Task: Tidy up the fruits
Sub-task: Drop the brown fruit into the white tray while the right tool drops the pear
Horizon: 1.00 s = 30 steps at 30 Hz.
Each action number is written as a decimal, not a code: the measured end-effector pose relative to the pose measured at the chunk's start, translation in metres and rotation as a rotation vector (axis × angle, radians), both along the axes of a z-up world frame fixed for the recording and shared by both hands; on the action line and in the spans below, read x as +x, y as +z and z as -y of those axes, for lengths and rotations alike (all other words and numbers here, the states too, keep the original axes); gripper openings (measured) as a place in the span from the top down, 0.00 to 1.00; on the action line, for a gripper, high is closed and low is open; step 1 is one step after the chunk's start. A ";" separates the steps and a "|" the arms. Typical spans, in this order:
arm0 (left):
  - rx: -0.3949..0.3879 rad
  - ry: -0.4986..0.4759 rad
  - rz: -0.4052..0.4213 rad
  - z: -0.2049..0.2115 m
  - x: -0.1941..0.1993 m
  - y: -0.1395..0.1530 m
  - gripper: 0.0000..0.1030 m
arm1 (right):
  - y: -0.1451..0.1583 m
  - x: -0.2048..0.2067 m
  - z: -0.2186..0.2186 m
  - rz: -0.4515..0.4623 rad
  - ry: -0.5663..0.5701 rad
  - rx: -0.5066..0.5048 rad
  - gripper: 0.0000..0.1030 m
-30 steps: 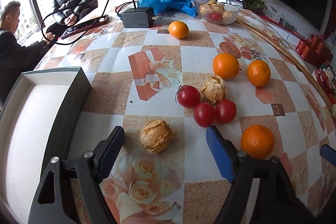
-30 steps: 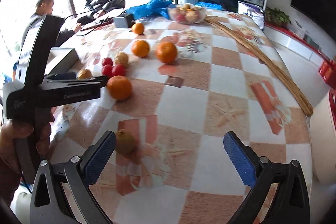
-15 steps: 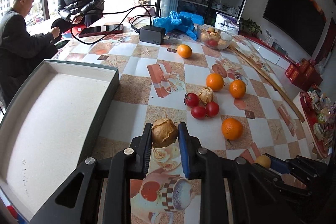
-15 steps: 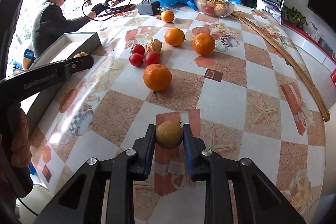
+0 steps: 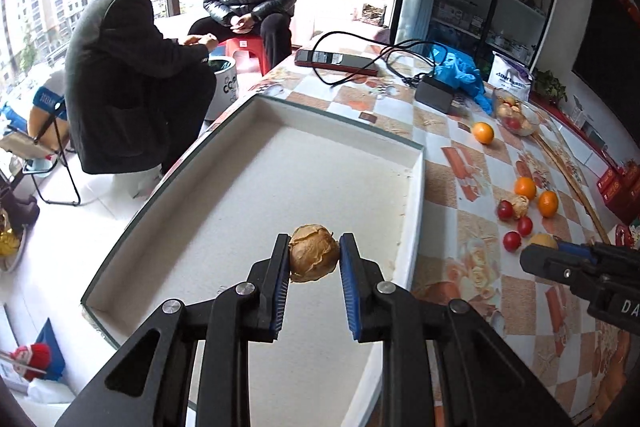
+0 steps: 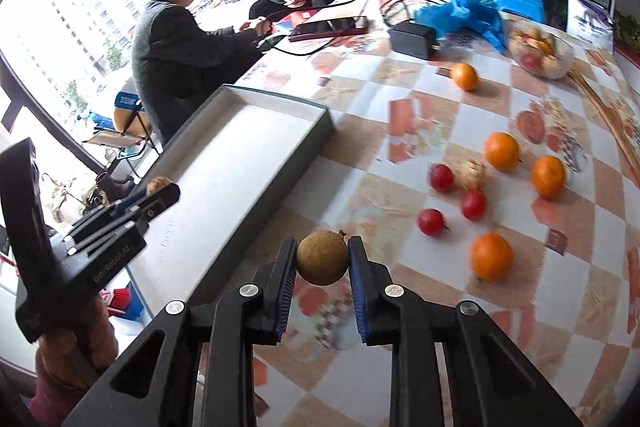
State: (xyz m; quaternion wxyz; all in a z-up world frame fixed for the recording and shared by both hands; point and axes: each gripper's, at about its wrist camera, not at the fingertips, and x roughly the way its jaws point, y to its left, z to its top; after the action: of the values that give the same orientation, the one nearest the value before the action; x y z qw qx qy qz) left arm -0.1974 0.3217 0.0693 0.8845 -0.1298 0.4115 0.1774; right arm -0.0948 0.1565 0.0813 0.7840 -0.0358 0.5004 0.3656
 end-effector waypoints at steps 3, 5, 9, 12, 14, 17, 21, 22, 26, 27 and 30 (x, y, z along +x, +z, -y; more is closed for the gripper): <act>0.009 0.031 -0.039 -0.012 -0.004 -0.017 0.74 | -0.005 0.000 -0.048 -0.005 0.069 0.003 0.74; 0.005 0.040 -0.066 -0.016 -0.003 -0.029 0.74 | -0.015 -0.002 -0.074 -0.023 0.100 -0.009 0.74; -0.016 0.048 -0.098 -0.022 -0.004 -0.048 0.75 | -0.039 -0.008 -0.100 -0.049 0.143 -0.056 0.74; 0.007 0.046 -0.093 -0.020 -0.006 -0.052 0.72 | -0.051 -0.007 -0.103 -0.065 0.149 -0.093 0.74; 0.032 0.060 -0.098 -0.021 -0.006 -0.050 0.53 | -0.051 -0.003 -0.102 -0.073 0.149 -0.102 0.74; 0.052 0.043 -0.063 -0.017 -0.005 -0.039 0.27 | -0.030 0.010 -0.086 -0.081 0.116 -0.014 0.31; 0.081 -0.011 -0.019 -0.002 0.001 -0.014 0.25 | 0.012 0.034 -0.046 0.073 0.004 -0.007 0.00; 0.083 -0.026 -0.008 0.002 0.003 -0.008 0.24 | 0.019 0.040 -0.033 0.101 -0.021 -0.017 0.00; 0.029 -0.115 0.033 0.028 0.018 0.009 0.23 | 0.022 0.068 0.029 0.193 -0.170 -0.136 0.00; 0.014 -0.143 0.033 0.038 0.024 0.010 0.23 | 0.016 0.075 0.047 0.195 -0.218 -0.171 0.00; -0.001 -0.218 0.013 0.072 0.044 0.005 0.22 | -0.007 0.097 0.100 0.160 -0.330 -0.223 0.00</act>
State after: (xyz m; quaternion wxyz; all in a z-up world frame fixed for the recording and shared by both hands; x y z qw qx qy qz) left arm -0.1532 0.2500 0.0748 0.9011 -0.0861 0.4175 0.0790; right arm 0.0020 0.0563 0.0748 0.8617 -0.0690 0.4729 0.1707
